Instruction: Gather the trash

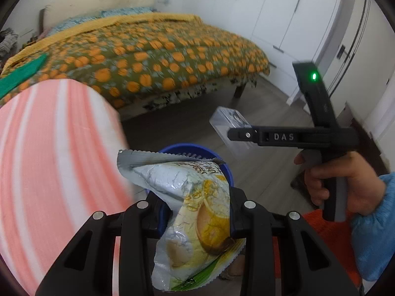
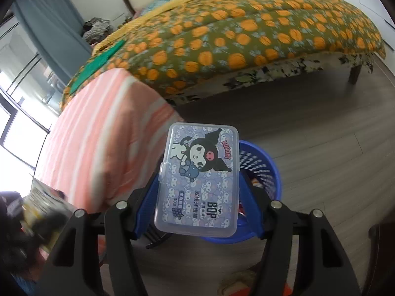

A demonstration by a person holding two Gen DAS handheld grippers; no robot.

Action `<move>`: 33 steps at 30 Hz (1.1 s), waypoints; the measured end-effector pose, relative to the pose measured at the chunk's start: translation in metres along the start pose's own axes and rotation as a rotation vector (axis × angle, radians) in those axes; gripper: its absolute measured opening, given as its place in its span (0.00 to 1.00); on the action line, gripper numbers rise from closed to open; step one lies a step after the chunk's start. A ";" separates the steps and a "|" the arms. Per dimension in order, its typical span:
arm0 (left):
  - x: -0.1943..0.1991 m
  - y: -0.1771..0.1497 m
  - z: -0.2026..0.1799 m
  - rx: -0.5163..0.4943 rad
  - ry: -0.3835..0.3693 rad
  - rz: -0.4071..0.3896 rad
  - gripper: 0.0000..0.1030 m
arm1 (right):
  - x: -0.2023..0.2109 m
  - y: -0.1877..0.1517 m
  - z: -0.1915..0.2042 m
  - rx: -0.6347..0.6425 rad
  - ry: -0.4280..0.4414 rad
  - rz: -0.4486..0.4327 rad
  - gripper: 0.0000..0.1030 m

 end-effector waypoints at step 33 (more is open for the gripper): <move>0.003 -0.008 -0.039 0.032 0.202 -0.106 0.95 | 0.055 -0.041 -0.052 -0.045 -0.153 -0.107 0.96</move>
Point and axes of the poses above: each gripper's, at about its wrist camera, not at the fingertips, and x roughly against the way its jaws point, z to its left, y to its top, the point moved 10 cm from there along -x, roughly the way its jaws point, and after that the axes turned 7 degrees about -x, right-handed, at the moved point
